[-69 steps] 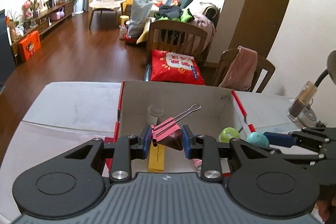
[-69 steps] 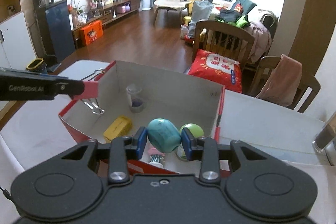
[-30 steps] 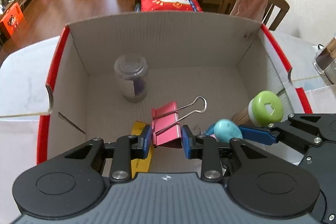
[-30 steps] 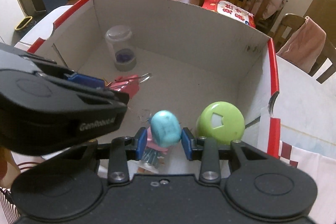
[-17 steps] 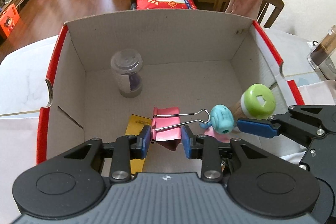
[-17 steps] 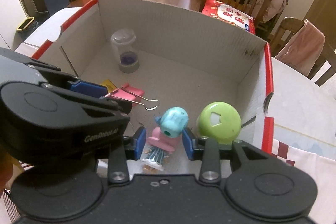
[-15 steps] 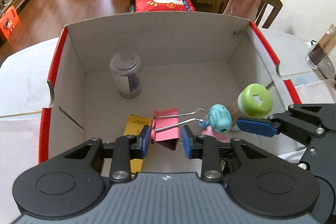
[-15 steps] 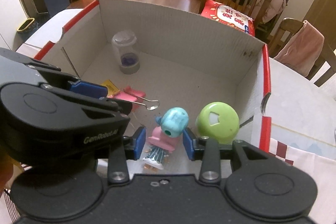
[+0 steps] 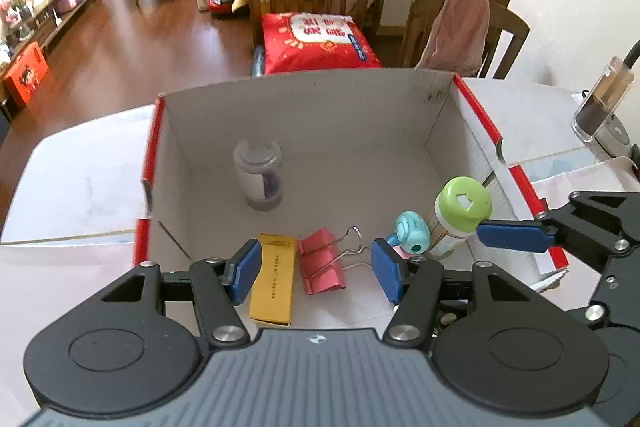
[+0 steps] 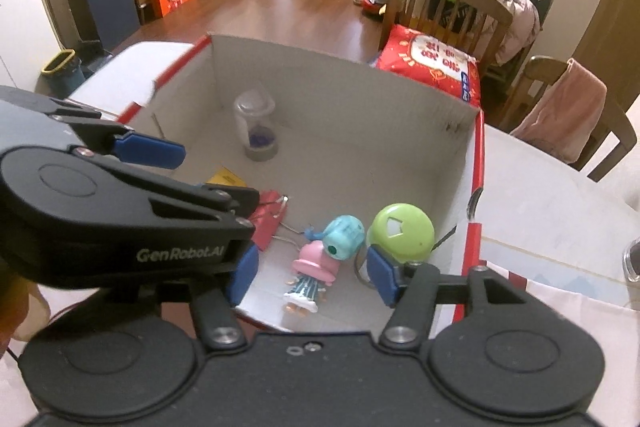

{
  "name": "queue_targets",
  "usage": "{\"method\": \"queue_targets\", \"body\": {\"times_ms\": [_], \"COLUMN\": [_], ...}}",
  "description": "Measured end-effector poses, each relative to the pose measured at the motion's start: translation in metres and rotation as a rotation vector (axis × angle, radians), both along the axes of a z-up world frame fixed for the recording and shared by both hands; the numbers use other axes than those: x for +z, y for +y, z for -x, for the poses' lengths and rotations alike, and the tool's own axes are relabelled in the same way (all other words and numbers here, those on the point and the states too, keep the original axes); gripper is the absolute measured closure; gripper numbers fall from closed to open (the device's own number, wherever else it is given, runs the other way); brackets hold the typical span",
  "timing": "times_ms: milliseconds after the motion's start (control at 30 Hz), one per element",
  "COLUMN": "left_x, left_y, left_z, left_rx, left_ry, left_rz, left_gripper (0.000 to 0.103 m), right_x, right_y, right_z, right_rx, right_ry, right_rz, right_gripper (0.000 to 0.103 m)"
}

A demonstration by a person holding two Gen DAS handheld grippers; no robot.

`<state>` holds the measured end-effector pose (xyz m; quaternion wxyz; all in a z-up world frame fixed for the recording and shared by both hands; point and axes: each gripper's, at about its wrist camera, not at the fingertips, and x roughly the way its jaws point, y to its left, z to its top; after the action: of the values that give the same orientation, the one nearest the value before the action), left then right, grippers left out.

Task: Organize rigid objects
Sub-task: 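Open both tools to release the clip and eraser in the box, then withdraw both tools from the red box toward the remaining items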

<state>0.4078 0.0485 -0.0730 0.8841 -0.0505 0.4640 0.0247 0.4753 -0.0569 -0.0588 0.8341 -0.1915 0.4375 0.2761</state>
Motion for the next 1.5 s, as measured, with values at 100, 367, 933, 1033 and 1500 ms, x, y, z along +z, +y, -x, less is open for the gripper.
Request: {"method": "queue_targets", "body": {"times_ms": [100,367,933,1033,1500], "left_x": [0.010,0.038,0.076,0.075,0.039], "left_y": [0.000,0.002,0.004,0.007,0.012], "left_z": [0.008,0.041,0.127,0.143,0.196], "left_rx": [0.007,0.009,0.025,0.056,0.145], "left_ry": [-0.021,-0.084,-0.204,-0.225,-0.218], "left_rz": [0.003,0.016,0.035,0.028,0.002], "left_gripper": [0.040,0.039,0.025,0.023,0.019], "right_x": [0.013,0.042,0.078,0.077,0.028], "right_y": [-0.004,-0.015,-0.054,-0.062,-0.092], "right_z": [0.009,0.035,0.109,0.119,0.148], "right_rx": [0.003,0.024,0.056,0.048,-0.106], "right_ry": [-0.013,-0.054,-0.129,-0.125,-0.111], "right_rz": [-0.023,-0.076,-0.212,-0.230,-0.226], "right_gripper": [0.032,0.020,0.000,0.000,0.000]}}
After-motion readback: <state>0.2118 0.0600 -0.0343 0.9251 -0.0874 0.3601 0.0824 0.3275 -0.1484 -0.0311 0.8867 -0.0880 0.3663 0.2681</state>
